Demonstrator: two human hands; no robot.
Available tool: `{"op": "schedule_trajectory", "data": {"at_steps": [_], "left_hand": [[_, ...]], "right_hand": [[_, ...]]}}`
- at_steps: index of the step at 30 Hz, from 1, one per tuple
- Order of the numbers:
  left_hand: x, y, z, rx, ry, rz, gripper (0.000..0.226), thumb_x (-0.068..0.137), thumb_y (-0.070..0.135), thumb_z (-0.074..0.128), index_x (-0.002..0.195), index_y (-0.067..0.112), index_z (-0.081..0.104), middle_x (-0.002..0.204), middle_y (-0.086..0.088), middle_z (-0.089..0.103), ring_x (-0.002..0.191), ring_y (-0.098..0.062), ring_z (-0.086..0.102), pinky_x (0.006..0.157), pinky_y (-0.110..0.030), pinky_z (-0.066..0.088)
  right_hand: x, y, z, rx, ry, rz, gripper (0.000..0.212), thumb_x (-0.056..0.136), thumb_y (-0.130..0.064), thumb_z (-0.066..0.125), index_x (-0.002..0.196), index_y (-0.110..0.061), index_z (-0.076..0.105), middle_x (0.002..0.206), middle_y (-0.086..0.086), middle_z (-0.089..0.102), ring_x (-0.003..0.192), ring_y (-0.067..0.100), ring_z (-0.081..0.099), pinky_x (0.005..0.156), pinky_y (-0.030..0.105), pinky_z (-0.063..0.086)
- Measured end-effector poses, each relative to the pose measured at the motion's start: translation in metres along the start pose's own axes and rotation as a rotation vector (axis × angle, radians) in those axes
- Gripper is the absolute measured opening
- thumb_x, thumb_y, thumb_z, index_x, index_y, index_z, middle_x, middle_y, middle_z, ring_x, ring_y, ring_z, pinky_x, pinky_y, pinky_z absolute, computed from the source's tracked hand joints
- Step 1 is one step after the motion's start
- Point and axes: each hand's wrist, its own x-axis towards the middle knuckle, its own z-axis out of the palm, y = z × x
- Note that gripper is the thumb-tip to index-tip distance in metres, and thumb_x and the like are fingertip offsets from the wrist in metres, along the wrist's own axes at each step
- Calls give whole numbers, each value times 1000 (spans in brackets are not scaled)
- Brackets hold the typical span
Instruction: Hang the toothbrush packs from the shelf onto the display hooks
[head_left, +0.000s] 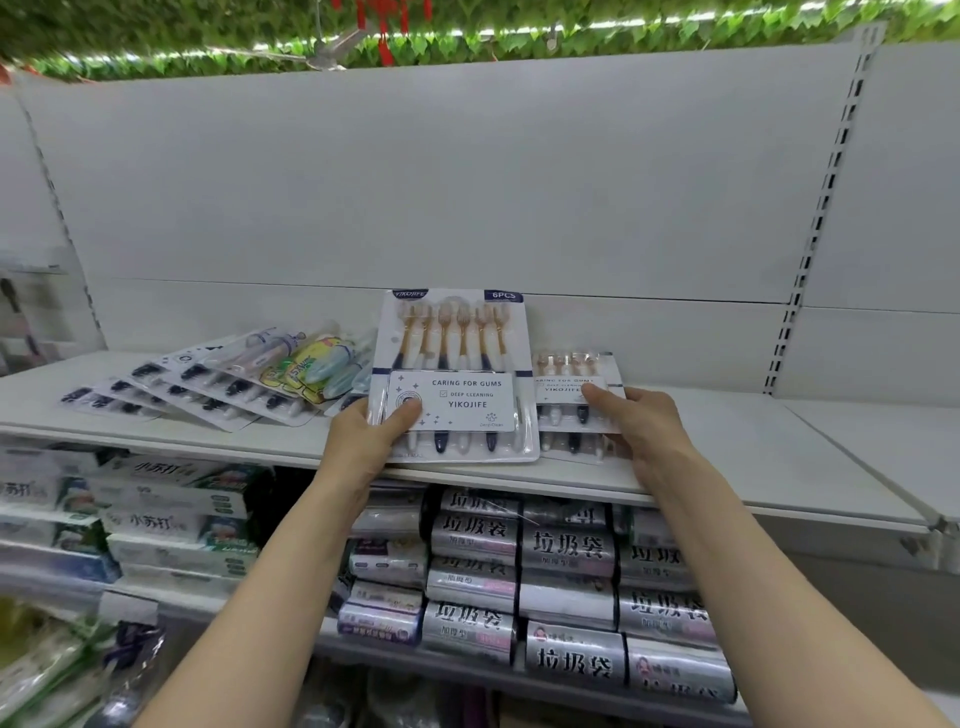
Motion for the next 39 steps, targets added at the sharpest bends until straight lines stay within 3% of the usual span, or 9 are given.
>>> {"op": "schedule_trajectory", "data": {"at_steps": [6, 10, 18, 24, 26, 28, 31, 35, 39], "left_hand": [[-12, -1, -4, -25, 8, 79, 33, 86, 19, 76, 116, 10, 67, 108, -2, 75, 102, -18, 71, 95, -38, 54], [-24, 1, -9, -107, 69, 117, 28, 87, 15, 74, 113, 16, 66, 109, -2, 74, 104, -19, 70, 96, -39, 53], [-67, -1, -63, -210, 162, 119, 38, 81, 25, 76, 116, 17, 65, 108, -3, 75, 104, -23, 70, 93, -41, 54], [-103, -3, -155, -240, 281, 87, 38, 78, 23, 74, 114, 17, 65, 106, 0, 76, 106, -24, 70, 96, -43, 53], [-111, 0, -196, -217, 312, 101, 35, 84, 14, 73, 119, 14, 63, 110, -3, 75, 107, -23, 69, 97, -42, 52], [-120, 4, -240, -203, 358, 116, 30, 88, 6, 70, 116, 16, 64, 110, -4, 75, 107, -23, 69, 97, -41, 53], [-140, 10, -308, -172, 418, 141, 27, 87, 7, 71, 111, 19, 65, 108, -3, 75, 104, -22, 70, 94, -41, 54], [-173, 13, -408, -108, 505, 139, 28, 87, 14, 72, 114, 17, 64, 108, -2, 75, 104, -22, 70, 93, -42, 54], [-208, 13, -500, -102, 623, 134, 31, 89, 15, 70, 119, 16, 64, 111, -1, 75, 107, -21, 69, 97, -42, 53]], "right_hand": [[0, 10, -8, 123, -16, -88, 34, 84, -3, 77, 116, -9, 68, 104, 9, 76, 91, 27, 75, 72, 46, 63], [-2, 8, -17, 152, -63, -73, 27, 84, 6, 72, 107, -6, 70, 102, 13, 77, 96, 32, 74, 91, 51, 57], [-74, 9, 10, 214, 87, -264, 22, 96, -10, 64, 117, -14, 65, 110, 3, 74, 104, 19, 70, 95, 36, 54], [-143, 4, 87, 396, 124, -426, 16, 98, -13, 62, 114, -14, 60, 110, -4, 72, 110, 20, 69, 95, 44, 57], [-164, 2, 122, 369, 58, -450, 17, 97, -9, 63, 103, -24, 57, 106, -9, 71, 109, 14, 69, 87, 33, 60], [-186, 5, 160, 277, -32, -447, 23, 95, -8, 66, 97, -30, 59, 100, -13, 71, 98, 5, 70, 80, 22, 57], [-216, 24, 221, 183, -73, -415, 18, 95, -15, 67, 87, -28, 57, 80, -17, 65, 77, 5, 62, 78, 33, 52], [-259, 45, 307, 170, -163, -343, 26, 88, -34, 70, 95, -12, 58, 100, 23, 64, 83, 18, 56, 79, 38, 47], [-309, 57, 394, 191, -259, -303, 9, 91, -26, 70, 97, -24, 64, 96, 2, 70, 87, 15, 66, 83, 39, 55]]}}
